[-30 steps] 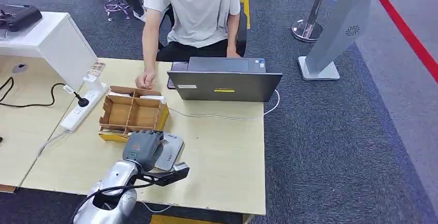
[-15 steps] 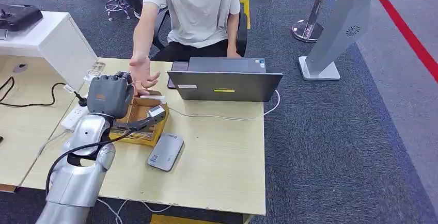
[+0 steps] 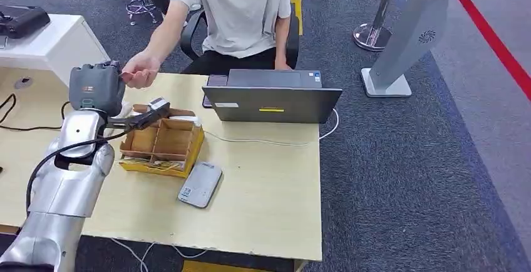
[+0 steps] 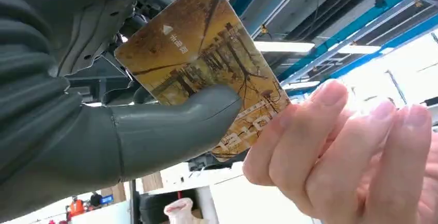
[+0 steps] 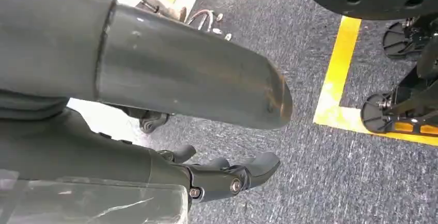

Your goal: Pass the card to the sensor for recognition and then transmit it.

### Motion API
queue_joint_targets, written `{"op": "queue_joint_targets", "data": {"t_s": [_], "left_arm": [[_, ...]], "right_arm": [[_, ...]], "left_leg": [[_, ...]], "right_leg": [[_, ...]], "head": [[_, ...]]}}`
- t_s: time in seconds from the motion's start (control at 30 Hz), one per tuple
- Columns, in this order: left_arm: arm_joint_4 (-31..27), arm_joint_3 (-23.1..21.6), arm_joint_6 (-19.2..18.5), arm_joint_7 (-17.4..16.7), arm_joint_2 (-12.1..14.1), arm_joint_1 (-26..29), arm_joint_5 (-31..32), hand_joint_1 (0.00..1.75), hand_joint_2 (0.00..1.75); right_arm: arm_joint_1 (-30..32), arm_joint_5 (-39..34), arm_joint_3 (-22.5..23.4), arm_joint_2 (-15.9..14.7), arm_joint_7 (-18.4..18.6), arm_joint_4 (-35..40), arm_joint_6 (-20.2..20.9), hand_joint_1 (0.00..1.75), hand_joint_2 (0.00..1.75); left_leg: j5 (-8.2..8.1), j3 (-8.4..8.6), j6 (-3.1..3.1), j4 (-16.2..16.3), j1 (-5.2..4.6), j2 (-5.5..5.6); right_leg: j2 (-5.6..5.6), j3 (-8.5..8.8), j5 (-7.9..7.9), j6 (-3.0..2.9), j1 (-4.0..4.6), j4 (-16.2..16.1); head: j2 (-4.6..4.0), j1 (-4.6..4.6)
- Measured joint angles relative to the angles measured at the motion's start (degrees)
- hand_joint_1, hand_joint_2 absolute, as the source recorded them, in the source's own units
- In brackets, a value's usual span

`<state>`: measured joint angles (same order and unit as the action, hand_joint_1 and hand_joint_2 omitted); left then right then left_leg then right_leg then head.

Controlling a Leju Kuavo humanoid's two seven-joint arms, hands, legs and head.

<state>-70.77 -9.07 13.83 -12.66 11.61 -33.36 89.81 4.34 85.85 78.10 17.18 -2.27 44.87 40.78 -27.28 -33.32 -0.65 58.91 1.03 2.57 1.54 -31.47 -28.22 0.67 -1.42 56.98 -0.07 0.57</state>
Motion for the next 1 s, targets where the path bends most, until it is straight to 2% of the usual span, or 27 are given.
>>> {"op": "queue_joint_targets", "data": {"t_s": [0.07,0.17,0.33,0.47,0.6,0.73,0.83,1.0], "left_arm": [[0.9,0.0,0.0,-0.1,0.3,-0.2,0.0,0.0,1.75],[1.6,0.0,0.7,2.2,0.4,0.0,0.0,0.0,1.75],[2.4,0.0,1.7,2.9,0.3,0.6,0.0,0.0,1.75],[1.7,0.0,1.7,4.9,-0.2,2.5,0.0,0.0,1.75],[-3.7,0.3,0.8,9.1,-2.3,6.3,-0.8,0.0,1.75],[-13.2,0.3,-3.4,12.3,-3.6,13.8,-3.9,0.0,1.75],[-20.3,-0.7,-5.1,11.8,-3.7,21.1,-5.0,0.0,1.75],[-27.3,-2.8,-5.3,12.0,-2.4,28.4,-5.7,0.0,1.75]], "right_arm": [[-0.1,0.4,0.4,-0.1,-0.2,-0.2,0.0,0.0,1.75],[-0.4,1.7,1.5,-0.1,-0.8,-0.3,0.7,0.0,1.75],[-0.9,2.8,2.8,-0.1,-1.1,-0.3,1.0,0.0,1.75],[-1.6,3.8,4.7,0.1,-1.4,-0.1,1.2,0.0,1.75],[-2.6,2.9,7.7,1.5,-0.9,1.6,1.7,0.0,1.75],[-2.7,-4.9,9.3,2.3,2.5,1.4,-1.0,0.0,1.75],[-2.5,-8.7,10.2,2.6,3.6,0.5,-3.3,0.0,1.75],[-2.5,-11.8,10.6,2.9,4.5,-0.7,-4.9,0.0,1.75]], "left_leg": [[0.0,-0.02,0.0,0.0,0.0,0.0],[0.0,-0.06,0.0,0.0,0.0,0.05],[0.0,-0.05,0.0,0.0,0.0,0.03],[0.0,-0.04,0.0,0.0,0.0,0.04],[0.0,-0.05,0.0,0.0,-0.02,0.04],[-0.09,-0.04,0.0,0.0,-0.04,-0.07],[-0.15,-0.07,0.01,0.0,-0.03,-0.18],[-0.16,-0.06,0.02,0.0,-0.02,-0.23]], "right_leg": [[0.0,-0.01,0.0,0.0,0.0,0.0],[-0.03,-0.02,-0.01,0.01,0.0,0.0],[-0.03,-0.03,-0.01,0.01,0.0,0.0],[-0.03,-0.02,0.0,0.01,0.0,0.0],[-0.03,-0.01,-0.01,0.01,-0.01,0.0],[0.08,-0.05,-0.04,0.02,-0.03,0.0],[0.16,-0.15,-0.06,0.01,-0.02,0.0],[0.16,-0.14,-0.09,0.02,-0.01,0.0]], "head": [[0.0,0.0],[0.0,0.02],[0.0,0.02],[0.0,0.0],[0.0,-0.02],[0.0,-0.04],[0.0,0.02],[0.0,0.02]]}}
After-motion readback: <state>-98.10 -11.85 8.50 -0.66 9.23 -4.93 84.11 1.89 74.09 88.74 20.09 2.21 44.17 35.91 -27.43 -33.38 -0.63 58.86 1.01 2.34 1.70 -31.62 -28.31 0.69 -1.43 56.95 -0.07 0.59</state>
